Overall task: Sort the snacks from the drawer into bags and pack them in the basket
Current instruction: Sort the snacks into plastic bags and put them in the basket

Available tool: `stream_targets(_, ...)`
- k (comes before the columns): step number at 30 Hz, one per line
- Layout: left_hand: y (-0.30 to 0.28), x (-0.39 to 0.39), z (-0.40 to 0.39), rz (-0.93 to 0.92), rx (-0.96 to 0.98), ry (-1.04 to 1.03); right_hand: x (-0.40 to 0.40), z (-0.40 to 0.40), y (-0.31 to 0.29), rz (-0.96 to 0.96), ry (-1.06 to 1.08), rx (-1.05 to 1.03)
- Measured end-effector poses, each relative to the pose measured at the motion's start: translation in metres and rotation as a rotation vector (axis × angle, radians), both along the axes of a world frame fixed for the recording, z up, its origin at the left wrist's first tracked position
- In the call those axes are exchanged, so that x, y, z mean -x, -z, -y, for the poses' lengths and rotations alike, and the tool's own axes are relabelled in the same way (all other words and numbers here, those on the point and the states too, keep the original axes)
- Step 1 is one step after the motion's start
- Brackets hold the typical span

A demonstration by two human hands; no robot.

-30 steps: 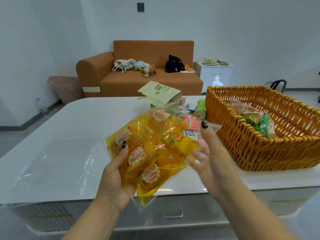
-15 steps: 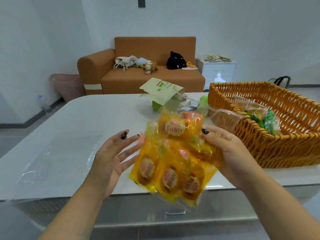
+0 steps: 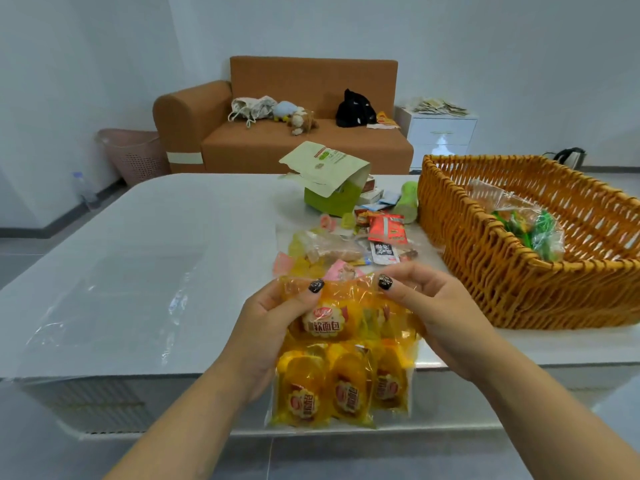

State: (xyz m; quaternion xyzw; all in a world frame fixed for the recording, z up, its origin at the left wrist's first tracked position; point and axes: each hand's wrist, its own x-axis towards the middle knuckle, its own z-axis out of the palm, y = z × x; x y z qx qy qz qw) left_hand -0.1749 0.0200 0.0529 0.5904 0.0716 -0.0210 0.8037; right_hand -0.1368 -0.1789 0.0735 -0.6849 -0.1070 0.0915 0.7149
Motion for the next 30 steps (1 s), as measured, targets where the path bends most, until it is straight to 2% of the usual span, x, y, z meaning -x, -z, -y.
stream_targets(4, -0.001, 0.000, -0.004, -0.031, -0.023, -0.045, -0.001, 0.000, -0.002, 0.040, 0.042, 0.024)
stream_targets(11, -0.004, -0.002, -0.013, 0.054, -0.112, -0.062, -0.002, 0.002, -0.002, -0.012, 0.053, 0.009)
stream_targets(17, -0.010, -0.003, -0.030, 0.167, -0.378, 0.108, -0.005, 0.019, -0.006, -0.001, -0.009, 0.068)
stream_targets(24, -0.007, 0.003, -0.032, 0.152, -0.392, 0.199, -0.001, 0.041, 0.005, 0.005, -0.197, 0.171)
stream_targets(30, 0.004, 0.001, -0.044, -0.009, -0.312, 0.151, 0.007, 0.027, 0.028, -0.070, -0.144, 0.165)
